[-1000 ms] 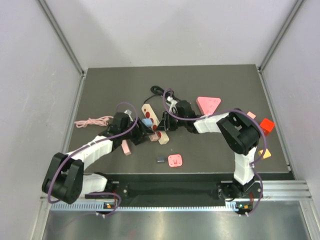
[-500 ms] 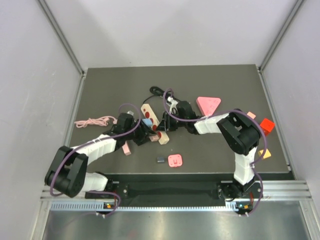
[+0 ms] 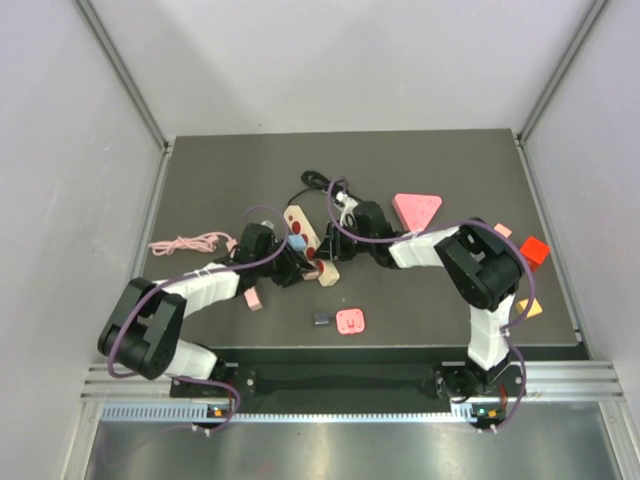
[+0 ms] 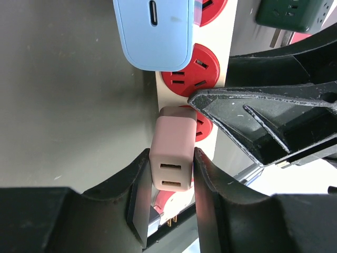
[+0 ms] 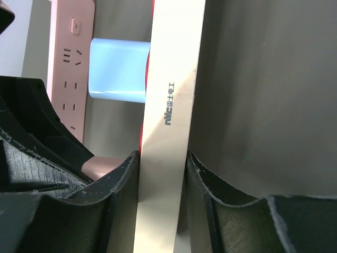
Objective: Pull the plug off the socket
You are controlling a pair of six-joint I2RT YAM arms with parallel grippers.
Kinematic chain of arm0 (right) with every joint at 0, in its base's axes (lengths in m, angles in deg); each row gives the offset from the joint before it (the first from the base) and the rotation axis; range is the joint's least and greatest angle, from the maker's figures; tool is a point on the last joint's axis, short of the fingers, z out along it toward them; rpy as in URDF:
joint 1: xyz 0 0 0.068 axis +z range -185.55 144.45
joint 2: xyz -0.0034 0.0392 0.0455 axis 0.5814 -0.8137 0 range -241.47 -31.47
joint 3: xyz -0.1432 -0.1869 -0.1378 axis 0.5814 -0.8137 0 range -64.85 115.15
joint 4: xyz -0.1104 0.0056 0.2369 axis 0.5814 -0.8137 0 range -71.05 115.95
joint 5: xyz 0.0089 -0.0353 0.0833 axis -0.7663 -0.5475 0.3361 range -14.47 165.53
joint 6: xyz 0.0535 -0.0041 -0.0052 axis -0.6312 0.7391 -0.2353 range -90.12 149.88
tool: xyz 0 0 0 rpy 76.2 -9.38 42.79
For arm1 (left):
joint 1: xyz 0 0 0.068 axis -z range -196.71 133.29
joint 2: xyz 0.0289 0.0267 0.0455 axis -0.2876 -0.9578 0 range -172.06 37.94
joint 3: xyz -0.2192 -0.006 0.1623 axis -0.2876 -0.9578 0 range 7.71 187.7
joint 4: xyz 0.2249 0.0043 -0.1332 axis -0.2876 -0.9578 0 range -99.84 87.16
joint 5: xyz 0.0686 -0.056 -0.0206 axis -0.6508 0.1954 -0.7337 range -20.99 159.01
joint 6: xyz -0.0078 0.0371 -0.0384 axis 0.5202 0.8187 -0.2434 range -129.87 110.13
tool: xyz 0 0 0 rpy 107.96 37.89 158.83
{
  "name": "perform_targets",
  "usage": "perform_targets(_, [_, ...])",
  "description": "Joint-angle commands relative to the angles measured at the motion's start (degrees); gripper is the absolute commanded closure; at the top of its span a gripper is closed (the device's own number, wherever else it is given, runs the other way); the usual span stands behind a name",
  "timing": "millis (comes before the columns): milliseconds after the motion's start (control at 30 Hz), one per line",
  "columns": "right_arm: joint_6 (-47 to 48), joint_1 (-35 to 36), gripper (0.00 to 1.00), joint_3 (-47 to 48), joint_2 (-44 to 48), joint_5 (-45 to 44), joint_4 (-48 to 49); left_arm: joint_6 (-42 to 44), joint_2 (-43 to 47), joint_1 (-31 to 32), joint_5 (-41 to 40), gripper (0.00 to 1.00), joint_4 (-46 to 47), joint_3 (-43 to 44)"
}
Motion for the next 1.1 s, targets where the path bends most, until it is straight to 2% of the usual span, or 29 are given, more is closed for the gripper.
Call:
perform_targets(0, [5.61, 0.48, 1.0, -0.26, 1.49, -2.11, 0.88, 2.12, -1.21, 0.1, -0.95, 0.93, 2.23, 2.47])
perform_targets(33, [5.88, 0.57, 1.0, -0.09, 1.49, -2.73, 0.18, 2.21, -1.21, 0.19, -0.77, 1.0, 2.32, 2.64])
perform_targets(267, [9.22, 1.45, 1.0, 1.67, 1.4, -11.77, -5.8, 4.23, 3.53, 0.19, -3.49, 1.0, -1.54, 3.17])
perform_targets(467, [10.45, 1.71, 1.0, 2.9, 0.52, -15.38, -8.35, 7.39, 7.75, -0.16, -6.66, 1.0, -7.17, 5.19])
perform_targets(1067, [12.82, 2.32, 1.0, 4.92, -0.53, -30.42, -15.47, 4.32, 13.2, -1.66, -5.25, 1.0, -4.37, 1.94])
